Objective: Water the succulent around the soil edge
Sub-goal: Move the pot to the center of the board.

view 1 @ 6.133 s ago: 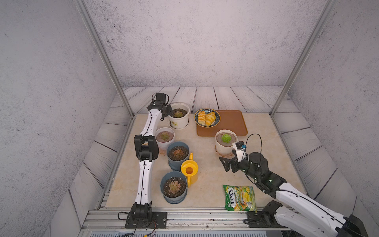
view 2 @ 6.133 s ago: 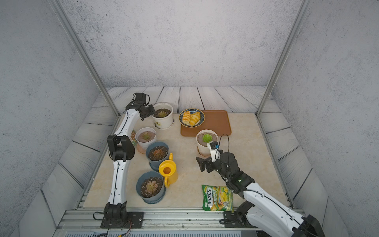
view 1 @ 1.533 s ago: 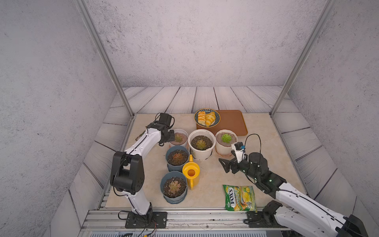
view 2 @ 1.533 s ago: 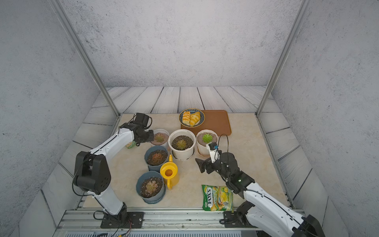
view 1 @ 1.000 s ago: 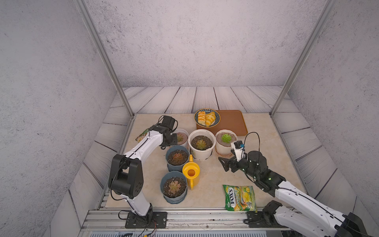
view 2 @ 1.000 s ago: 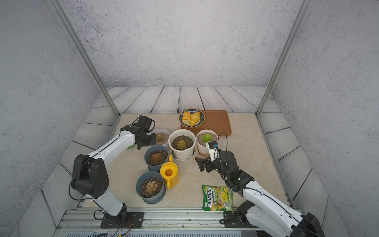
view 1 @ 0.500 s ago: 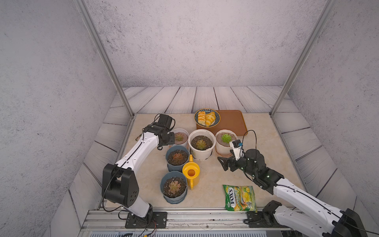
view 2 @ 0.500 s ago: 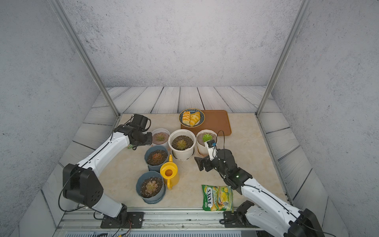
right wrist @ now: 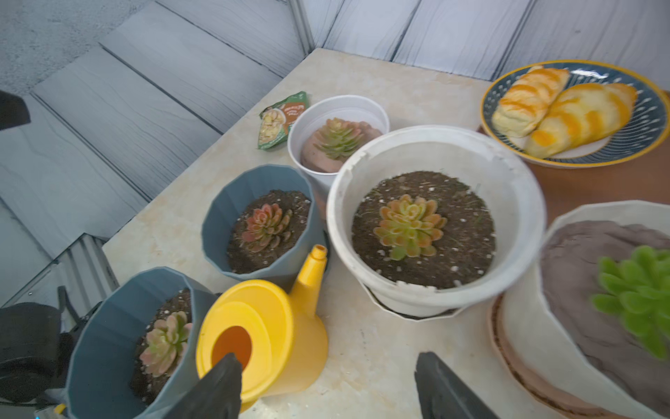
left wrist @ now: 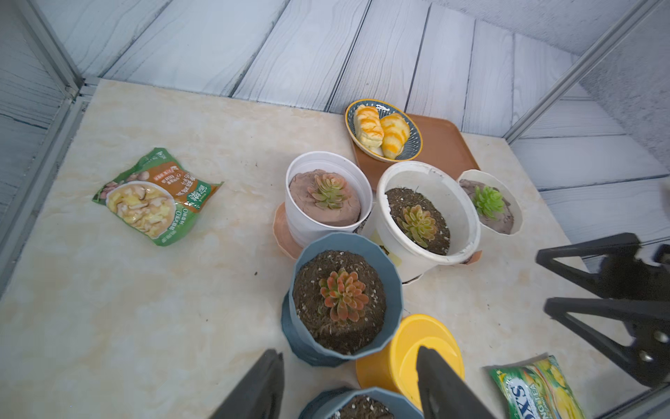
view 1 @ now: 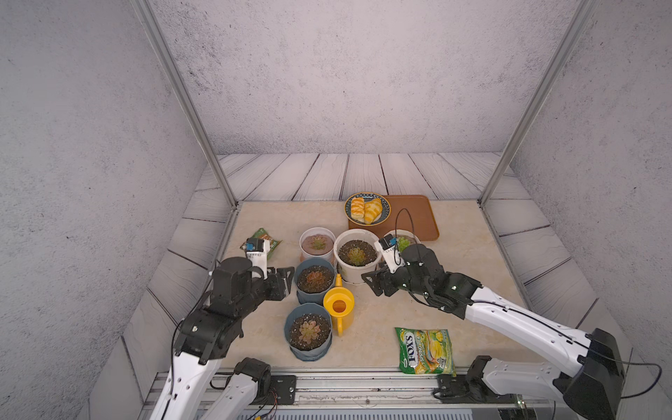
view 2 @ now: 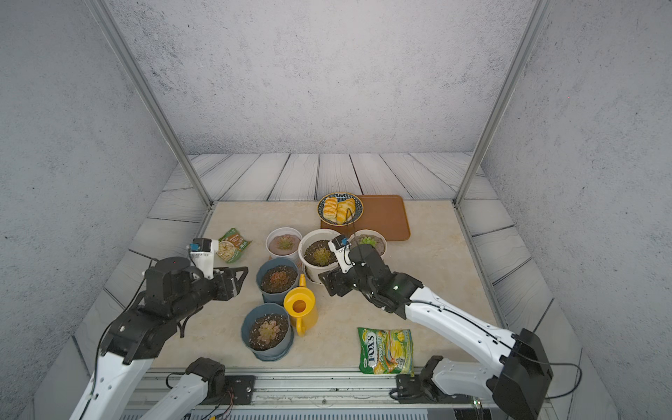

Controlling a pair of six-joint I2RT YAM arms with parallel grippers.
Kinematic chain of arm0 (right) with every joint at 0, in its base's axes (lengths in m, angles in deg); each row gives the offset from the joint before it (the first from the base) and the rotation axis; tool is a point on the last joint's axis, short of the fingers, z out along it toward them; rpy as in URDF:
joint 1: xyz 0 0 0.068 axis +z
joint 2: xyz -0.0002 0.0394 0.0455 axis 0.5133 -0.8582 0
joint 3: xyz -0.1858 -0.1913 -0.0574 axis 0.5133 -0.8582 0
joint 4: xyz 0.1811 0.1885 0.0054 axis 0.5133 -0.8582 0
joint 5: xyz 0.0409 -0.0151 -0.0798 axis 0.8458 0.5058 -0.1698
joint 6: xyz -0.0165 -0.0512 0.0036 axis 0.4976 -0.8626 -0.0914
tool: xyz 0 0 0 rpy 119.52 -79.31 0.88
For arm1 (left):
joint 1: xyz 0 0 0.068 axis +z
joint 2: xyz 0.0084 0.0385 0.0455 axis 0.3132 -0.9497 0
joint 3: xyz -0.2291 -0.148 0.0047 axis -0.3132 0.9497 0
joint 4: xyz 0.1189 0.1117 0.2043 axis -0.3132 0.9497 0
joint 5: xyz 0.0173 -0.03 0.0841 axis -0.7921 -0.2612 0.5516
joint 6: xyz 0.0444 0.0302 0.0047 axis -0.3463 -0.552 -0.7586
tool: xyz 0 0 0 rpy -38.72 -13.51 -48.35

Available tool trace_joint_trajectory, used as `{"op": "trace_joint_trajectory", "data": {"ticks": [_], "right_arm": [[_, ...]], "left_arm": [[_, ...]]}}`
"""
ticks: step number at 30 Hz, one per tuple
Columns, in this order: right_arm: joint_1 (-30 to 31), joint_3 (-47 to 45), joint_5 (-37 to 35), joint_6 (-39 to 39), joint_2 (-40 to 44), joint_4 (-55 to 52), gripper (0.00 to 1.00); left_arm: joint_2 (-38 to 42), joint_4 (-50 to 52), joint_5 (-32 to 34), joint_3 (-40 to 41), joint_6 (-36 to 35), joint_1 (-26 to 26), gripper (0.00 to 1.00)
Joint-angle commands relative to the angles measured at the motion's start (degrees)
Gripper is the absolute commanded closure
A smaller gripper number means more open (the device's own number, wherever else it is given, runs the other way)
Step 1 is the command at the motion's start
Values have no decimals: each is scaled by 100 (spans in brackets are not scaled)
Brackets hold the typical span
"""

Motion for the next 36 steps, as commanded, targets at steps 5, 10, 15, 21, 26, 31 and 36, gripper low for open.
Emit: {"op": "trace_joint_trajectory", "data": {"ticks": [5,10,15,21,26,31,36], "right_arm": [[1095,1388,-227,-39,-1566,-1331,35],[1512,2270,-297,-241,-2476,-2225,45],[1787,2801,-422,-421,-3115,-2676,54],[2080,3348,-725,-670,-3536,-2929,57],[2122,3642,-915,-837,-3843,-3012,63],[2205,3805,-1277,-1005,-4000,-2928,72],[2206,4005,-1410,-1090,-4142,-2891,78]], "left_arm": [[1113,-60,356,543,-70,3,27],[1347,-17,520,555,-177,4,27],[1349,24,461,546,-184,13,27],[1375,48,441,554,-175,22,27],[1415,83,471,543,-154,22,27],[1604,86,607,581,-123,22,27],[1590,108,623,556,-123,22,26]]}}
